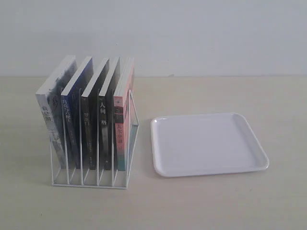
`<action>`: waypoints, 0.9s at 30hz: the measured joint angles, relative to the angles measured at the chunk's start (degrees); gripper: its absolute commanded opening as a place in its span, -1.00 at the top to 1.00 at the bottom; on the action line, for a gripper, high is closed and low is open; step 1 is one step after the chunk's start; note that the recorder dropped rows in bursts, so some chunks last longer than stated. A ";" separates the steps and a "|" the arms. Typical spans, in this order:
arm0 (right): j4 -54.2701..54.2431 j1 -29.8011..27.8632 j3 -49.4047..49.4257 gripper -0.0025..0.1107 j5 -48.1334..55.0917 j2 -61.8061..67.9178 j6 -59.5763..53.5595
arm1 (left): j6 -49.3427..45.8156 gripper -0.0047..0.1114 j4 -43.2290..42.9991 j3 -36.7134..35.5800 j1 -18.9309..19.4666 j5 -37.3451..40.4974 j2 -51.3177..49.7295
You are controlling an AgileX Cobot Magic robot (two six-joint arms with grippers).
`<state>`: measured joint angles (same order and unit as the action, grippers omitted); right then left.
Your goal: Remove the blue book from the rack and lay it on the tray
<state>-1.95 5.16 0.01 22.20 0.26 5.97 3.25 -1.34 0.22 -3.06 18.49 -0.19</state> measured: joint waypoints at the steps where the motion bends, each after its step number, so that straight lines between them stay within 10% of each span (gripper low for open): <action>1: 0.00 0.00 0.00 0.96 0.00 0.00 0.00 | 0.00 0.82 0.00 0.00 0.00 0.00 0.00; 18: 0.00 0.00 0.00 0.96 0.00 0.00 0.00 | -0.50 0.82 0.25 0.12 0.00 -1.05 0.00; 27: 0.00 0.00 0.00 0.96 0.00 0.00 0.00 | 1.09 0.82 7.37 12.07 0.00 -5.46 0.10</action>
<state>-1.95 5.16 0.01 22.20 0.26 5.97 4.33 6.03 12.29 -3.06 13.04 -0.09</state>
